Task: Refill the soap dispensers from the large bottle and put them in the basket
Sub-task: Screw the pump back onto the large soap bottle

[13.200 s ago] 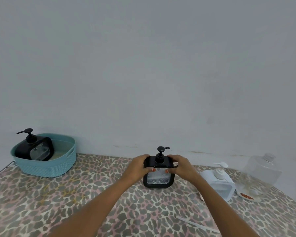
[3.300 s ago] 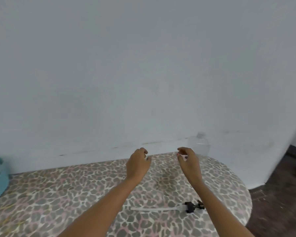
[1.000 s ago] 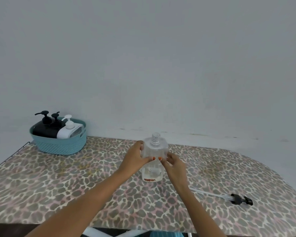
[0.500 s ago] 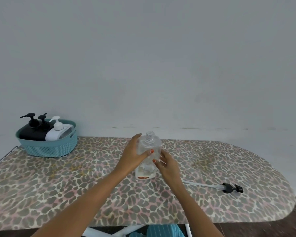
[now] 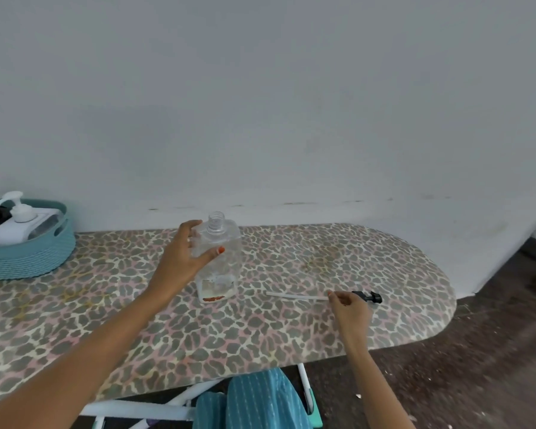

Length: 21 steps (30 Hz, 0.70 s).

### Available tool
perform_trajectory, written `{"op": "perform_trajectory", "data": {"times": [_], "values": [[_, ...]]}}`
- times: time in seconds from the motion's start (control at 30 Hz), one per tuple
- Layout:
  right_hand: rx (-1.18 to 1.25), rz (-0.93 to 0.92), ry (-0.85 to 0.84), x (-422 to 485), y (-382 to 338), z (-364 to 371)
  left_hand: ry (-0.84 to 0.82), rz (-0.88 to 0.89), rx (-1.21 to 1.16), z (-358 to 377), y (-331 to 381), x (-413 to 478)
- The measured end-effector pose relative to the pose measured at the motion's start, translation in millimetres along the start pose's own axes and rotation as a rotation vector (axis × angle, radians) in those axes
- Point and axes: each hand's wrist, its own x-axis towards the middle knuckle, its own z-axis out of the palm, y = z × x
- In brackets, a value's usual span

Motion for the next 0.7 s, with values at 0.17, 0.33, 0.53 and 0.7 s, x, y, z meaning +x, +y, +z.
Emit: {"op": "perform_trajectory", "data": {"times": [0.17,0.33,0.53,0.7], "values": [[0.027,0.174,0.115,14.4,28.2,-30.1,0.019,0.012,0.012,1.3,-0.1,-1.5],[0.111,0.313,0.114,26.7,23.7,-36.6,0.032,0.007,0.048,2.1,-1.3,-0.9],[-0.003,0.365,0.038,41.5,11.1,-36.1,0.044,0.008,0.075,3.6,-6.6,1.5],[-0.124,0.406,-0.045,54.6,7.9,-32.3,0.048,0.005,0.079,4.0,-5.0,-0.8]]}}
